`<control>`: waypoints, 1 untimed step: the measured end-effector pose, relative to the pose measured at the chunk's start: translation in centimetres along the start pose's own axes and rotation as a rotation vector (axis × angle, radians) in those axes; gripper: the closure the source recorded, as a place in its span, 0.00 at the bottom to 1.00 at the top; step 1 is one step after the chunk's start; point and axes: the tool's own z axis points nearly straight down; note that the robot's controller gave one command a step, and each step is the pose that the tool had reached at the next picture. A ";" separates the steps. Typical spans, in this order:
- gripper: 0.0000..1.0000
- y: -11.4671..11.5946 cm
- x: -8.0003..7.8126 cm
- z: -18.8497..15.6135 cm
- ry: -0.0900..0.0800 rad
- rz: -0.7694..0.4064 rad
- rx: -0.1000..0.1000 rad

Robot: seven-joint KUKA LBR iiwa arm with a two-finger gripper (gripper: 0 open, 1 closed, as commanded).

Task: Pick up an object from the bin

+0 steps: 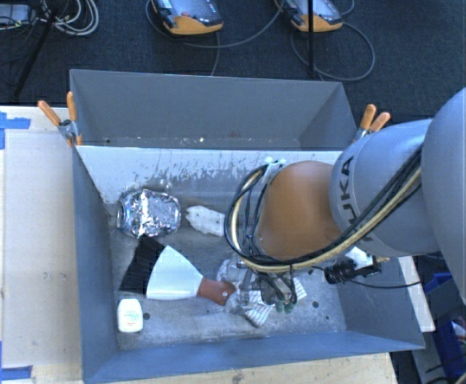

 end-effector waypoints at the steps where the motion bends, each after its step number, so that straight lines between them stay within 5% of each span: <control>1: 1.00 0.0 -0.1 -1.5 -0.004 0.000 -0.001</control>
Offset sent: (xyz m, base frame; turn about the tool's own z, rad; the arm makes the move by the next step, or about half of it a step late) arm 0.0000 0.0002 0.0131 0.0000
